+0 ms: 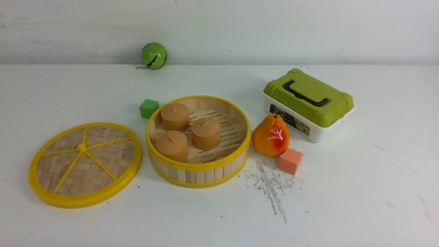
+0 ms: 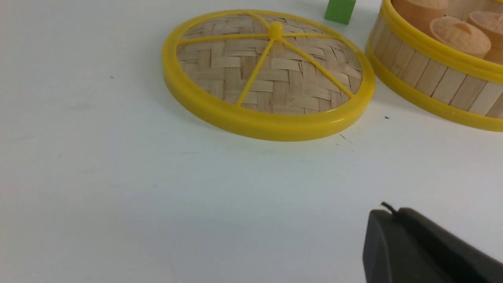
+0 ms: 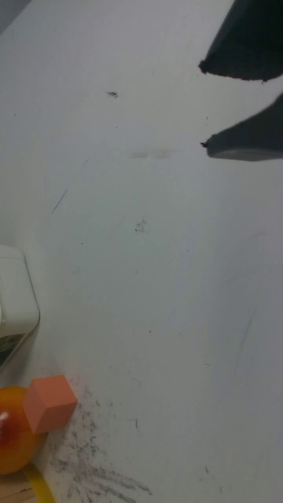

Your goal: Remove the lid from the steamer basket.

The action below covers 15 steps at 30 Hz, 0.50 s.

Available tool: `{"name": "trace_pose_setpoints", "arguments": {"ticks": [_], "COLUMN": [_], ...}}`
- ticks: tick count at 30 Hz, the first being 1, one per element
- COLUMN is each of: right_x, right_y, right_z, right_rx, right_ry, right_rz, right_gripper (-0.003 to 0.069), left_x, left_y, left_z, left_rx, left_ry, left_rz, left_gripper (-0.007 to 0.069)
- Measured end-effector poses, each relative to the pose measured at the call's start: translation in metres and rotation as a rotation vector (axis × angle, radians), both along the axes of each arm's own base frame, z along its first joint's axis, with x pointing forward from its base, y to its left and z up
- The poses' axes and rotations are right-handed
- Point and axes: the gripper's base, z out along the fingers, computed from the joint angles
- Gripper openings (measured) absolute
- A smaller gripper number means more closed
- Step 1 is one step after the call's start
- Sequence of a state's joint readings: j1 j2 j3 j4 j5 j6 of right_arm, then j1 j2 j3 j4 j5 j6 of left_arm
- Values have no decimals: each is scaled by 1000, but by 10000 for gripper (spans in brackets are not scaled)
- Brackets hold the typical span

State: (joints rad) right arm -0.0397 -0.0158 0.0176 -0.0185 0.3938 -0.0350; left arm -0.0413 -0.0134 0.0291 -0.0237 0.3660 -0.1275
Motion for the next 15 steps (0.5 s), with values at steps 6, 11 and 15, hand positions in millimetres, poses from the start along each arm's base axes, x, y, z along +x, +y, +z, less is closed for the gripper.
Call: {"name": "trace_pose_setpoints", "arguments": {"ticks": [6,11,15], "right_x": [0,0,0], "right_y": [0,0,0], "right_z": [0,0,0], "right_rx": [0,0,0], "right_ry": [0,0,0], "right_rz": [0,0,0], "right_gripper": [240,240,240], "left_x": [0,0,0], "left_y": [0,0,0], "left_z": [0,0,0], "left_rx": [0,0,0], "left_ry": [0,0,0], "left_rz": [0,0,0], "left_gripper": [3,3,6]}}
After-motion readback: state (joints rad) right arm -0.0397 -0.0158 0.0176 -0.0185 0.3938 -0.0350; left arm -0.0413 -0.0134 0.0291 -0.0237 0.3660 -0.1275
